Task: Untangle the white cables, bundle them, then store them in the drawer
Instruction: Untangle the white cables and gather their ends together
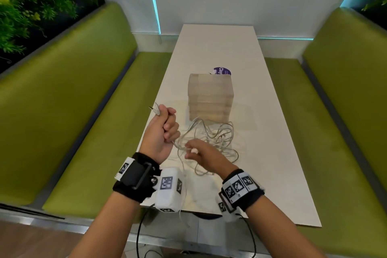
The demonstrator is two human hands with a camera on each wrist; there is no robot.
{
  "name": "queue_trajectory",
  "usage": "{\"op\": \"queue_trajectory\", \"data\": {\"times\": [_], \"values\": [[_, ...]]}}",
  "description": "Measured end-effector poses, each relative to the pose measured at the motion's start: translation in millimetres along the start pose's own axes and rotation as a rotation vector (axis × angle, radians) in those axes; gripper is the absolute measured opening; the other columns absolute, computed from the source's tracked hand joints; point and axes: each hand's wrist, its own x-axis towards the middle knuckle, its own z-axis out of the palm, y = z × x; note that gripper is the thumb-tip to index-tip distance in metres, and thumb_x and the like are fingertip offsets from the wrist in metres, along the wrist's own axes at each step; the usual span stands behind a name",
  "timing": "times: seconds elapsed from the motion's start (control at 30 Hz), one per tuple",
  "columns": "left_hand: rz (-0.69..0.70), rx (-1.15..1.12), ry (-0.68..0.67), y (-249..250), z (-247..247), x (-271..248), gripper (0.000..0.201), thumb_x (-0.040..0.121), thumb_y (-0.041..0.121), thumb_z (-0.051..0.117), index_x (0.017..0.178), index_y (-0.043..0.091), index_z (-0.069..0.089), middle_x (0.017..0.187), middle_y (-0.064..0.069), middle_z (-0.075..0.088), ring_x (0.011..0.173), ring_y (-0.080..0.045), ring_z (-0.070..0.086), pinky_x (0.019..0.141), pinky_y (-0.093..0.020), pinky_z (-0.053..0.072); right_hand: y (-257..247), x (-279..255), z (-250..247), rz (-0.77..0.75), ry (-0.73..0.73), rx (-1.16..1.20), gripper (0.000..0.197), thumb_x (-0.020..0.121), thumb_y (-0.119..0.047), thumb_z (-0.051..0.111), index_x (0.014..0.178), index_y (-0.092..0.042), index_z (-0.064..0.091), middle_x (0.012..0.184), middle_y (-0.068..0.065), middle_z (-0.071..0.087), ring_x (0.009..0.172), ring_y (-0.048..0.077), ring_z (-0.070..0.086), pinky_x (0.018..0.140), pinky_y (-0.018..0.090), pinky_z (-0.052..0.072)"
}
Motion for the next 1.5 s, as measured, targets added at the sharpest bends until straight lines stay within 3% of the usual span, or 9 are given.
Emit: {"op": "queue_trajectory", "data": {"times": [0.3,0.43,0.57,0.67,0.77,0.93,1.1,1.27,1.5], "values": [[0.096,0.334,0.167,21.7,-41.3,2.3,0.034,0.102,0.035,0.036,0.086,0.012,0.056,0.054,0.007,0.043,0.040,-0.003,0.031,0.034,-0.015,0.020,28.3,-1.5,-53.4,0.255,0.321,0.322,0.022,0.098,-0.018,0.046,0.081,-0.011,0.059,0.084,0.009,0.070,0.060,0.017,0.056,0.052,0.019,0.043],[-0.041,0.657,0.064,-25.5,-38.0,-1.0,0.034,0.101,0.033,0.039,0.108,0.010,0.063,0.100,-0.004,0.067,0.073,-0.009,0.062,0.039,-0.016,0.034,5.0,3.0,-58.8,0.186,0.384,0.483,0.028,0.099,-0.022,0.047,0.081,-0.008,0.062,0.062,0.005,0.062,0.049,0.014,0.049,0.048,0.020,0.039],[-0.098,0.591,-0.044,-54.2,-16.8,-3.2,0.031,0.100,0.035,0.037,0.117,0.023,0.061,0.118,0.005,0.067,0.104,-0.006,0.064,0.072,-0.024,0.055,-6.5,2.9,-54.8,0.148,0.393,0.442,0.026,0.095,-0.026,0.055,0.073,-0.020,0.068,0.051,-0.003,0.057,0.045,0.011,0.046,0.047,0.022,0.038],[-0.093,0.454,-0.047,-65.8,-4.8,0.4,0.032,0.101,0.035,0.037,0.121,0.024,0.059,0.124,0.004,0.064,0.112,-0.002,0.060,0.094,-0.027,0.047,-13.9,-0.1,-48.5,0.102,0.390,0.307,0.028,0.092,-0.037,0.059,0.066,-0.029,0.066,0.047,-0.010,0.055,0.044,0.003,0.046,0.049,0.017,0.037],[-0.080,0.351,-0.026,-69.9,2.8,4.9,0.037,0.101,0.031,0.039,0.129,0.015,0.056,0.128,-0.002,0.062,0.119,-0.009,0.057,0.103,-0.029,0.042,-18.1,-0.9,-42.6,0.085,0.411,0.190,0.038,0.092,-0.041,0.055,0.069,-0.013,0.068,0.051,-0.004,0.054,0.048,0.008,0.043,0.051,0.028,0.036],[0.032,0.277,0.109,-63.8,10.4,9.7,0.036,0.103,0.025,0.033,0.101,0.005,0.063,0.107,-0.017,0.069,0.099,-0.021,0.066,0.097,-0.033,0.049,-21.2,0.5,-41.4,0.069,0.376,-0.038,0.022,0.092,-0.034,0.057,0.085,-0.017,0.070,0.062,-0.001,0.059,0.058,0.019,0.051,0.055,0.034,0.040],[0.109,-0.044,0.219,-22.7,7.3,14.4,0.038,0.104,0.027,0.031,0.079,0.008,0.053,0.054,0.000,0.056,0.071,-0.022,0.070,0.088,-0.039,0.052,7.4,-0.9,-29.5,0.192,0.075,-0.260,0.027,0.095,-0.032,0.052,0.072,-0.017,0.051,0.073,0.003,0.060,0.073,0.024,0.056,0.062,0.035,0.038],[0.193,-0.125,0.264,29.5,-7.6,15.7,0.038,0.103,0.034,0.032,0.075,0.015,0.049,0.047,0.010,0.037,0.039,-0.006,0.033,0.044,-0.020,0.040,47.0,-7.2,-40.4,0.293,0.188,-0.007,0.019,0.095,-0.012,0.046,0.094,-0.010,0.065,0.088,0.000,0.064,0.080,0.016,0.057,0.067,0.025,0.038],[0.084,0.590,0.188,-13.9,-26.6,15.0,0.046,0.101,0.044,0.031,0.091,0.011,0.060,0.056,0.009,0.028,0.046,-0.005,0.025,0.044,-0.020,0.029,26.0,5.5,-71.9,0.209,0.408,0.218,0.030,0.098,-0.012,0.042,0.082,-0.018,0.067,0.067,-0.005,0.061,0.055,-0.002,0.051,0.057,0.012,0.040]]}}
